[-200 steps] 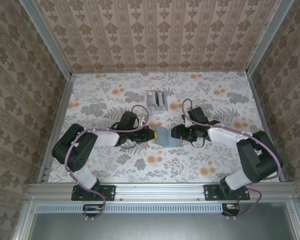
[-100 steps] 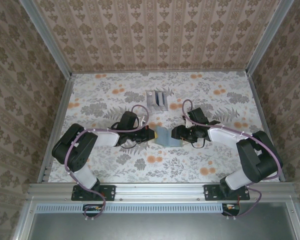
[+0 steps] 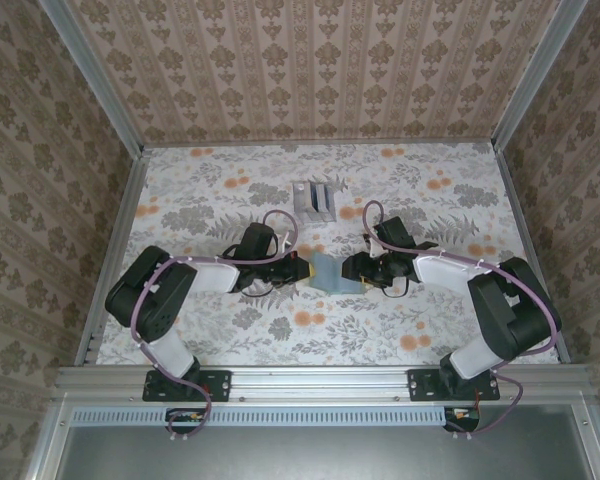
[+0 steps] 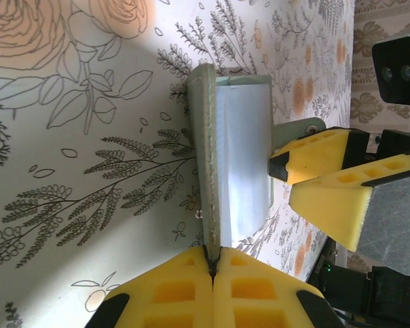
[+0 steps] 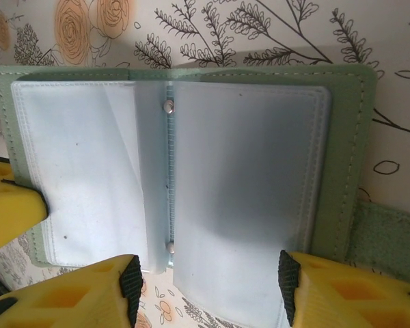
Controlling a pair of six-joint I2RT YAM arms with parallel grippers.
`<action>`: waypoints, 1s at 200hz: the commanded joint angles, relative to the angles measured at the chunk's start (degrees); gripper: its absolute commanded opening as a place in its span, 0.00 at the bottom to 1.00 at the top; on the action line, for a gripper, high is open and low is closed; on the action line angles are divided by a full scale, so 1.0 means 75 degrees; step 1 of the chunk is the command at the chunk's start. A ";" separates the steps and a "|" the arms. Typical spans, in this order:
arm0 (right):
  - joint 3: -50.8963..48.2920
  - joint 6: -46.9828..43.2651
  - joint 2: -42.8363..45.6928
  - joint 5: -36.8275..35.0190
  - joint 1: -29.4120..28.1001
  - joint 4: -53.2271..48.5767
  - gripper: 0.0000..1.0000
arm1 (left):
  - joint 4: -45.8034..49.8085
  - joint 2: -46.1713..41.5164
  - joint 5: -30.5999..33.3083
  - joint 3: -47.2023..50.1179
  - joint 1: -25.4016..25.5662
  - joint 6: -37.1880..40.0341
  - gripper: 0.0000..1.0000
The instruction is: Put the credit cards into the card holder
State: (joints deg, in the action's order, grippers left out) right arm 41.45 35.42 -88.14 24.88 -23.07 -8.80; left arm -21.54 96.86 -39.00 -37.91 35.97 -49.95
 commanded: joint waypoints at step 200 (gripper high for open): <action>-0.0252 0.0263 -0.0015 0.0792 0.0051 0.0893 0.49 | -0.0333 0.0166 -0.0019 -0.0148 0.0012 -0.0171 0.00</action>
State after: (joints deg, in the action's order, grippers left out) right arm 40.42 36.05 -88.03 26.92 -23.03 -5.76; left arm -22.79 97.17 -39.03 -37.91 35.97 -50.61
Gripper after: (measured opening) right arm 0.491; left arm 0.043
